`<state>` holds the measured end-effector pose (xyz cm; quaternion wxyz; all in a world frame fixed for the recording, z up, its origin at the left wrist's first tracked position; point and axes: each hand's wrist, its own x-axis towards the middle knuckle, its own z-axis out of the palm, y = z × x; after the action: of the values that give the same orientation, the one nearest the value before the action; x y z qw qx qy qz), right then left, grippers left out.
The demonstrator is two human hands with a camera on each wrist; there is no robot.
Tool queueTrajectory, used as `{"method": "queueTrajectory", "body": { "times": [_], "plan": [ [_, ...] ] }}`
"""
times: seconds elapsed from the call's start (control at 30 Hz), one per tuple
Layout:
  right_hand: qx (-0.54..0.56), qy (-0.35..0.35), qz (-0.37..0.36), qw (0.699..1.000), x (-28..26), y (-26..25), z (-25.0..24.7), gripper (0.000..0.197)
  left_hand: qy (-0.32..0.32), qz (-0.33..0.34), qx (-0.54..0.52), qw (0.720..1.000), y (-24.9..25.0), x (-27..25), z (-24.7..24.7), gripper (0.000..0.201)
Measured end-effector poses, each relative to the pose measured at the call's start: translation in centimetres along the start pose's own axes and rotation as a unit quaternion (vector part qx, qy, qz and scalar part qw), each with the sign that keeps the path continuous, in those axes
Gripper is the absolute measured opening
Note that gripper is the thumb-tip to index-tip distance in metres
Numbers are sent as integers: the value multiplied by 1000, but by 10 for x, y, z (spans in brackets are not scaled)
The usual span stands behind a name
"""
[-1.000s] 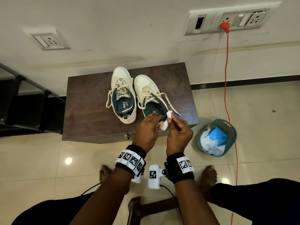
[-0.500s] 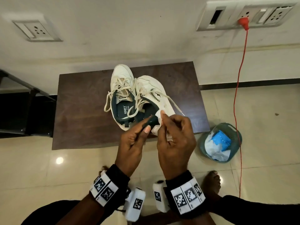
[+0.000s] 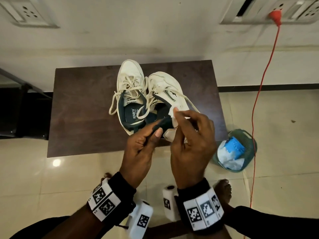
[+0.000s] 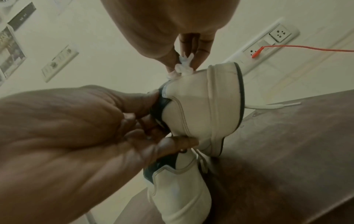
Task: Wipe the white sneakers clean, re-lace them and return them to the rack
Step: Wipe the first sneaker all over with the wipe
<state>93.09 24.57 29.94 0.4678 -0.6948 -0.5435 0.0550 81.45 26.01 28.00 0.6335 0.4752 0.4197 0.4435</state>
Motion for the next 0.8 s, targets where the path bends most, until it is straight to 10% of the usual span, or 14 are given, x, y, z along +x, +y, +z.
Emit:
{"method": "queueTrajectory", "body": {
  "times": [0.57, 0.8],
  "plan": [
    [-31, -65, -82, 994, -36, 15, -19, 31, -34, -18, 4, 999, 12, 8, -12, 34],
    [-21, 25, -40, 999, 5, 10, -1, 34, -22, -6, 15, 1000, 20, 21, -7, 33]
  ]
}}
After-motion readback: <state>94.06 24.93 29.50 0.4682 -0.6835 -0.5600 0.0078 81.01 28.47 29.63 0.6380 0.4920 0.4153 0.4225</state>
